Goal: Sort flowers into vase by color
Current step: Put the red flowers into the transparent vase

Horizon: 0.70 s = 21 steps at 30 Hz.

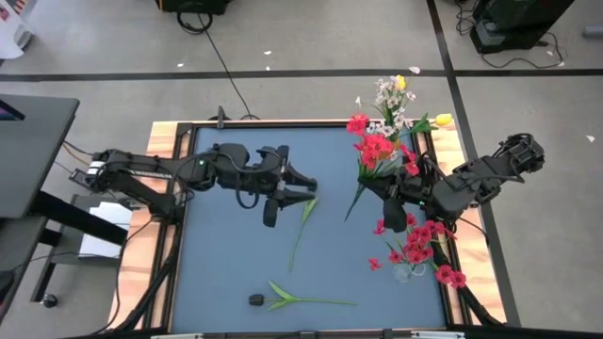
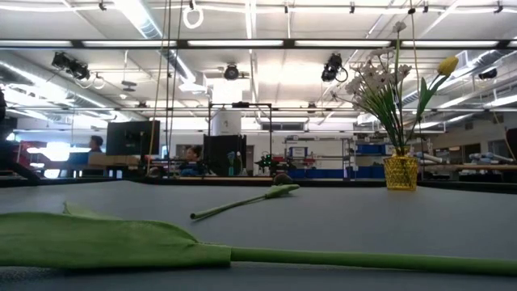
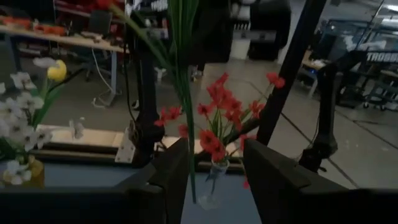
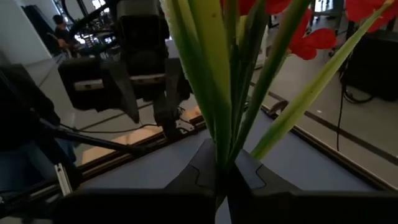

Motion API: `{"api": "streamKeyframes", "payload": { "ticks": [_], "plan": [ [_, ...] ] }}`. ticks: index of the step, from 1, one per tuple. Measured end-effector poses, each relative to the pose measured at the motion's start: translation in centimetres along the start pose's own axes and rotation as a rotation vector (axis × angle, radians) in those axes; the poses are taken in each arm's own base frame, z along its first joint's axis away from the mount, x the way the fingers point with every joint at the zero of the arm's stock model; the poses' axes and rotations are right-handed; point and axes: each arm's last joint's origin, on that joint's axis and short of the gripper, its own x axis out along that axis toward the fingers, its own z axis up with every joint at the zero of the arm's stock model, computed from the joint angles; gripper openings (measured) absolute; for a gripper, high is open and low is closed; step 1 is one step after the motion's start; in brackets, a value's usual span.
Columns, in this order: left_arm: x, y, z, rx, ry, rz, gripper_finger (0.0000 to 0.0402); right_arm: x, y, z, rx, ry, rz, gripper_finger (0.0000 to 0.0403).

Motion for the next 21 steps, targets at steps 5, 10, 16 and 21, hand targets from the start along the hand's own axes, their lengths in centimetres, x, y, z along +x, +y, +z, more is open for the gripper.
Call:
{"api": "streamKeyframes", "payload": {
  "ticks": [5, 10, 16, 21],
  "plan": [
    [-0.6, -0.4, 0.5, 0.001, -0.018, 0.000, 0.0160, 0.0, 0.1, 0.0, -0.032, 0.013, 0.024, 0.0018],
    [-0.6, -0.6, 0.4, 0.001, -0.014, 0.001, 0.0160, 0.0, 0.2, -0.2, -0.109, 0.051, 0.092, 0.0021],
    [-0.6, -1.1, 0.3, 0.002, -0.014, 0.010, 0.0160, 0.0, 0.2, -0.6, -0.135, 0.101, 0.118, 0.0032],
    [-0.6, -1.4, 0.2, 0.015, -0.012, 0.033, 0.0160, 0.0, 0.2, -0.6, -0.133, 0.103, 0.126, 0.0018]
  ]
}}
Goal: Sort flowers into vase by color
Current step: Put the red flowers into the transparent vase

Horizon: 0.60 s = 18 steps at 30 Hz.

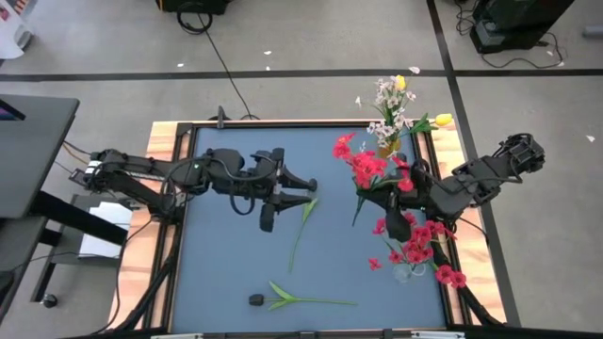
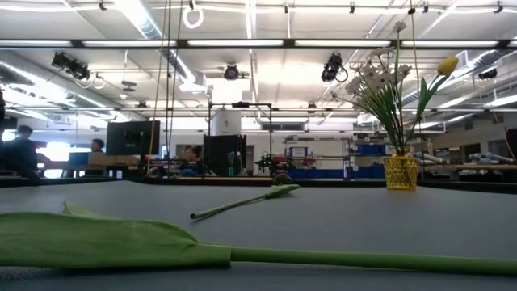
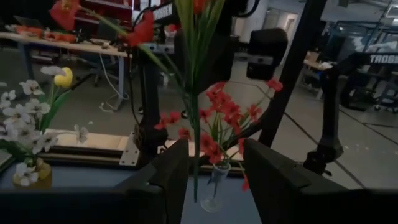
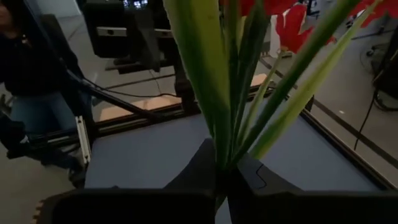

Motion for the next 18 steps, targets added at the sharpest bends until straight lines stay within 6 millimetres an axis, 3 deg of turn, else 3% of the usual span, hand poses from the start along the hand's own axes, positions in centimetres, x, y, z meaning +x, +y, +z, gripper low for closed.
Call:
{"api": "streamKeyframes", "payload": {
  "ticks": [18],
  "plan": [
    [-0.09, -0.83, -1.02, -0.009, 0.077, 0.065, 0.0160, 0.00, 0.07, 0.08, 0.005, -0.004, 0.012, 0.0020]
  ]
}}
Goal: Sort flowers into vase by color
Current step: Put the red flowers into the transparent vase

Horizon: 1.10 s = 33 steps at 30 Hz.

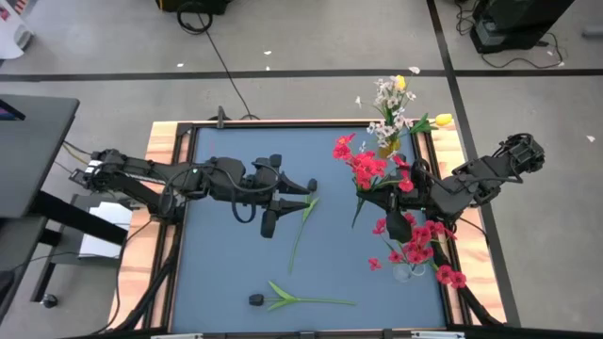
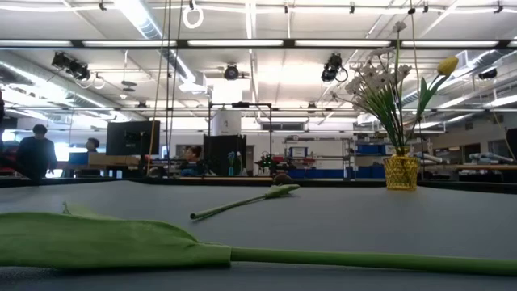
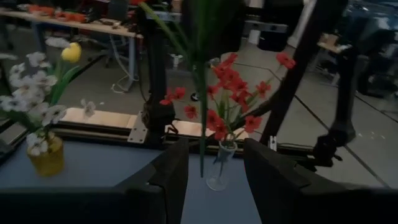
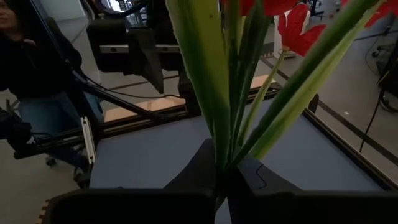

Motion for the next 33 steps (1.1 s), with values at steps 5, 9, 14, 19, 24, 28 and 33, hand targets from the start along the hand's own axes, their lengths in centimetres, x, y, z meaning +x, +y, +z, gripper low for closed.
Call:
{"api": "streamKeyframes", "payload": {
  "ticks": [5, 9, 14, 19, 24, 28, 33],
  "plan": [
    [-0.03, 0.05, 0.01, -0.055, -0.013, 0.057, 0.0160, 0.00, 0.02, -0.01, -0.008, 0.003, 0.006, 0.0018],
    [-0.04, -0.14, -0.24, -0.063, 0.008, 0.054, 0.0160, -0.01, 0.01, 0.00, -0.007, 0.003, 0.007, 0.0019],
    [-0.03, -0.13, -0.22, -0.064, 0.006, 0.052, 0.0160, 0.00, 0.02, -0.01, -0.008, 0.003, 0.007, 0.0018],
    [-0.03, -0.23, 0.24, -0.072, -0.041, 0.041, 0.0160, -0.01, 0.05, 0.05, -0.003, -0.002, 0.011, 0.0018],
    [-0.02, -0.21, 0.47, -0.088, -0.064, 0.036, 0.0160, -0.02, 0.24, 0.32, 0.002, -0.017, 0.048, 0.0018],
    [-0.02, -0.22, 0.52, -0.085, -0.069, 0.034, 0.0160, -0.02, 0.26, 0.36, -0.006, -0.020, 0.052, 0.0018],
    [-0.02, -0.22, 0.52, -0.084, -0.068, 0.035, 0.0160, -0.07, 0.34, 0.34, -0.005, -0.007, 0.088, 0.0018]
  ]
}}
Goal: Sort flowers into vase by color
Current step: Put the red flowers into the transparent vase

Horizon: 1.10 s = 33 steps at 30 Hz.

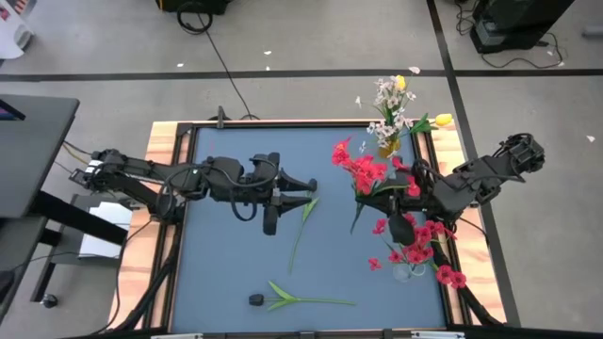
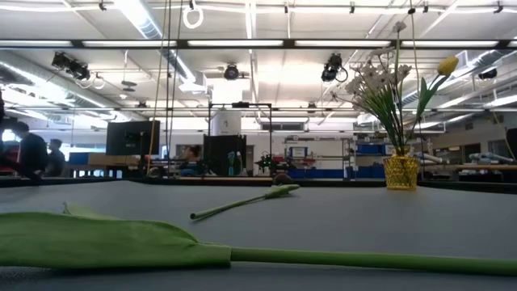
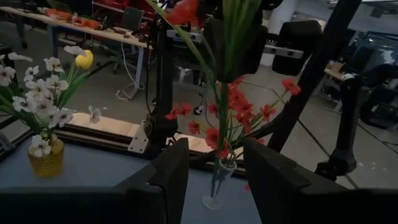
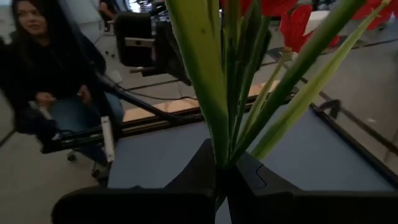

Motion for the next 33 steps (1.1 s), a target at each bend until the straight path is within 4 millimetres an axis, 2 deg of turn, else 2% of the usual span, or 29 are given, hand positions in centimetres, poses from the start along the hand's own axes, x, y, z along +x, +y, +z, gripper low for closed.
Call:
{"api": "streamKeyframes", "payload": {
  "ticks": [8, 14, 17, 21, 27, 33],
  "plan": [
    [0.0, 0.2, 0.3, 0.033, -0.027, 0.006, 0.0160, -1.1, -0.2, 0.8, 0.003, -0.034, 0.109, 0.0018],
    [0.1, 0.6, 1.1, 0.046, -0.092, 0.011, 0.0160, -2.3, -1.1, 1.0, -0.032, -0.039, 0.081, 0.0018],
    [0.1, 1.2, 0.9, 0.014, -0.066, 0.044, 0.0160, -2.9, -1.7, 0.6, -0.057, 0.002, 0.054, 0.0018],
    [0.2, 1.7, 0.1, 0.013, -0.003, 0.147, 0.0155, -4.2, -2.9, -0.2, -0.033, 0.087, 0.034, 0.0018],
    [0.1, 2.1, -1.9, 0.023, 0.154, 0.257, 0.0134, -7.2, -5.5, -1.8, 0.008, 0.249, -0.015, 0.0018],
    [0.6, 2.9, -4.2, -0.058, 0.189, 0.303, 0.0124, -9.7, -7.7, -3.0, -0.006, 0.354, -0.048, 0.0018]
  ]
}}
